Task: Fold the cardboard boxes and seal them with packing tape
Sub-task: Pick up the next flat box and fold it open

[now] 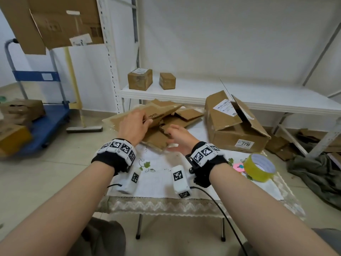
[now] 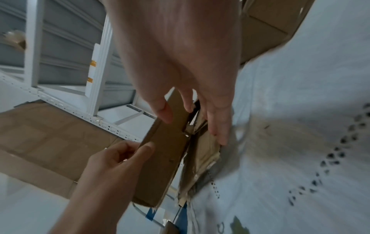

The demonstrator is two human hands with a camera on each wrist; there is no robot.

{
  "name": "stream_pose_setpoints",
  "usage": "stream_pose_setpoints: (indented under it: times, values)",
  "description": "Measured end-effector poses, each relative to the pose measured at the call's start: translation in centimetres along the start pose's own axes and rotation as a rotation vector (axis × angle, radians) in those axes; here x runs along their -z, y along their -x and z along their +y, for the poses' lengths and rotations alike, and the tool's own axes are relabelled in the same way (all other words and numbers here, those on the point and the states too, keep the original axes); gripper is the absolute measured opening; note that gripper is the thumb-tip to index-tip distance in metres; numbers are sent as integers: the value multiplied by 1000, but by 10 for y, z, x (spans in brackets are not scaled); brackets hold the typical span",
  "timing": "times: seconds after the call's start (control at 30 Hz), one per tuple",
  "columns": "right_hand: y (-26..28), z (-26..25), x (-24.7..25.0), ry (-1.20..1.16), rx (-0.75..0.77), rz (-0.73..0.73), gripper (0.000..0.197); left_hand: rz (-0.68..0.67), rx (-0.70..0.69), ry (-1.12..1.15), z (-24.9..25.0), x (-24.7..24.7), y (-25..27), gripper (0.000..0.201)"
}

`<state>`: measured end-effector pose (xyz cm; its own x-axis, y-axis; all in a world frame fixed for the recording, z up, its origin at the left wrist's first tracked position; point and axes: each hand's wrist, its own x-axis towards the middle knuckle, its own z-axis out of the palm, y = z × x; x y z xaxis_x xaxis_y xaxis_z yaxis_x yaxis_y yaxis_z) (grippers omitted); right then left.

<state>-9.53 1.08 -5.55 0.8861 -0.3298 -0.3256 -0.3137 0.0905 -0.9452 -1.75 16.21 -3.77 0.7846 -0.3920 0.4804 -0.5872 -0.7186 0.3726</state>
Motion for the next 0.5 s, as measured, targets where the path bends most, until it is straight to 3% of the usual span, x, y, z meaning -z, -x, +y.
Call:
stream_pose_setpoints:
  times: [0.13, 0.23, 0.4, 0.5]
  values:
    - [7, 5, 0, 115, -55, -77, 31, -165, 194, 109, 3, 2, -4, 11]
    - [12, 10, 6, 157, -57, -119, 16, -16, 177, 147, 6, 7, -6, 12]
    - [15, 4, 21, 54, -4, -65, 26, 261, -2, 127, 21, 25, -13, 9]
    - [16, 0, 25, -67, -12, -1, 42, 392, -40, 200, 31, 30, -19, 8]
